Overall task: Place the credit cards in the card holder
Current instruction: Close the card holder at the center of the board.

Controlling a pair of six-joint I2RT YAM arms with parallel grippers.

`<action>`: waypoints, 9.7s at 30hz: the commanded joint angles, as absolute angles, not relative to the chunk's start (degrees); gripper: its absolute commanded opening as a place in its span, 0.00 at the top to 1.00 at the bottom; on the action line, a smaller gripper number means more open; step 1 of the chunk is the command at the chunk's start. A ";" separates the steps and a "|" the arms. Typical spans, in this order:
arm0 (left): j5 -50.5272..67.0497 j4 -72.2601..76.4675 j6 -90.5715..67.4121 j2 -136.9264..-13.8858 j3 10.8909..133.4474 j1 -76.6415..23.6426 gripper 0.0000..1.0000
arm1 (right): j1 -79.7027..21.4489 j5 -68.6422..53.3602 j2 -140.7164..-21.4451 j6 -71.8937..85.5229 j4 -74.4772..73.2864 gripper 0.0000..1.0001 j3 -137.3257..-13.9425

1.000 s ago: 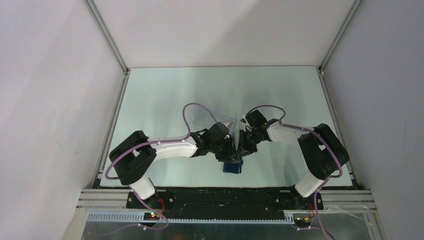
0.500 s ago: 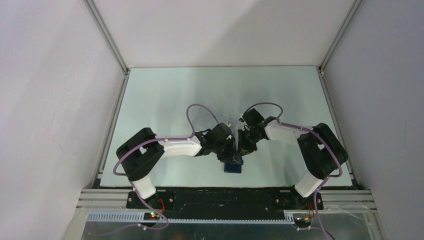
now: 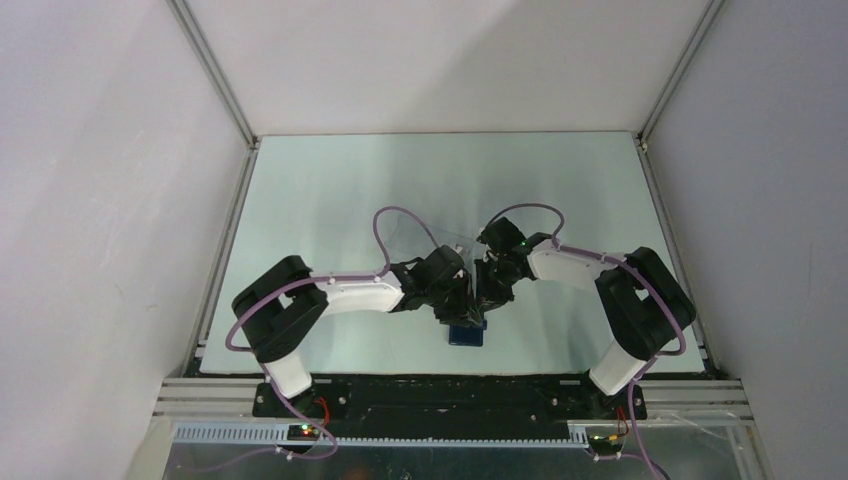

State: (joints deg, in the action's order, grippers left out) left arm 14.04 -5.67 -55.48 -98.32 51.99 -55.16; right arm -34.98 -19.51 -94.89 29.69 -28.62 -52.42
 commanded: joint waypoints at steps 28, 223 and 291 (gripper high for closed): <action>11.43 -8.02 -54.04 -101.36 54.29 -54.96 0.70 | -36.29 -7.97 -97.21 26.19 -33.84 0.90 -51.06; 0.26 -26.30 -47.05 -101.21 63.24 -60.44 1.00 | -38.37 -19.87 -88.25 30.69 -29.92 0.99 -50.40; 1.60 -34.15 -48.18 -104.19 68.16 -62.93 1.00 | -39.61 -20.56 -88.08 33.46 -24.32 1.00 -46.67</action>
State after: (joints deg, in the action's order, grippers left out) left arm 1.10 -33.12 -48.12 -102.59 66.87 -62.43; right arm -39.64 -20.01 -88.58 33.23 -25.10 -46.72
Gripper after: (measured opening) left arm 0.003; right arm 0.009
